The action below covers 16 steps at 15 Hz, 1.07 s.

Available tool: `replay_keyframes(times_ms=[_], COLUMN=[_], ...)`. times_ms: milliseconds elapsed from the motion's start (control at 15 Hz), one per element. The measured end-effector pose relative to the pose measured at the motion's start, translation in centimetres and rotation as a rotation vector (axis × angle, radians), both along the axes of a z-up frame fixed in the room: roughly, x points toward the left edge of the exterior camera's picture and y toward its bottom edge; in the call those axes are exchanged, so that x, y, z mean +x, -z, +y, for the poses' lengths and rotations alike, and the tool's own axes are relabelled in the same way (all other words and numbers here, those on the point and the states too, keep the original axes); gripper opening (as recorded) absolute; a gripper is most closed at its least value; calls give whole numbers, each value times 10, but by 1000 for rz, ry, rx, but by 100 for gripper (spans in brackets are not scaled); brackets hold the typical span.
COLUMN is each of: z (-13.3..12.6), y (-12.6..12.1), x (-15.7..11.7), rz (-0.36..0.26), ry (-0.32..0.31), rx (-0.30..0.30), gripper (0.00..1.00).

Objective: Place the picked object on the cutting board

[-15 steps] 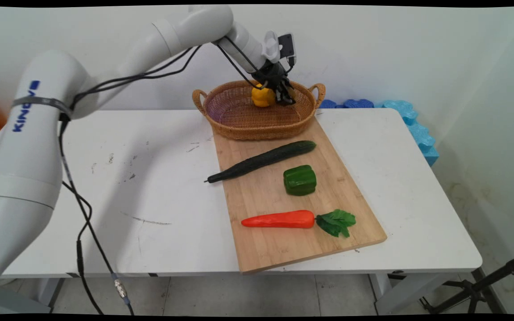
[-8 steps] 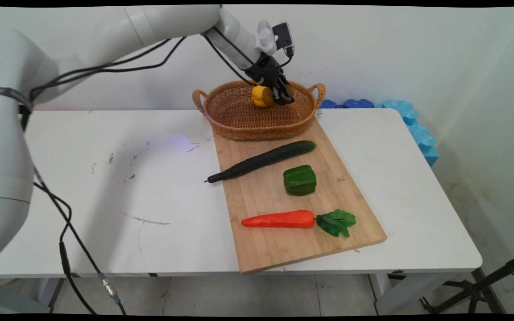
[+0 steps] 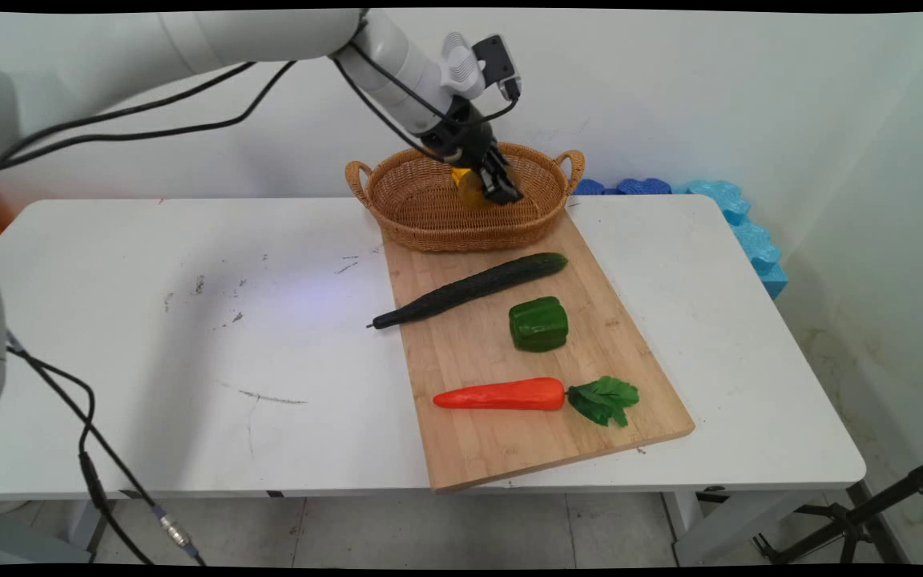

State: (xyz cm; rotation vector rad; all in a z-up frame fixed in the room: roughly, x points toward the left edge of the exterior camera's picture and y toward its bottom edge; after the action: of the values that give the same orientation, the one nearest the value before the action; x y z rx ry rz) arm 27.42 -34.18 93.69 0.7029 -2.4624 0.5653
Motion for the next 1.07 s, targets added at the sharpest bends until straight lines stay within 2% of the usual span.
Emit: replay_keyframes(times_ms=[267,667,1067], z=[45,92,118], y=[-5,7,32], x=[0,4,9], rz=[36,75,94], ry=[-60,-116,-154], rx=[68,147,198], gripper=[0,0,0])
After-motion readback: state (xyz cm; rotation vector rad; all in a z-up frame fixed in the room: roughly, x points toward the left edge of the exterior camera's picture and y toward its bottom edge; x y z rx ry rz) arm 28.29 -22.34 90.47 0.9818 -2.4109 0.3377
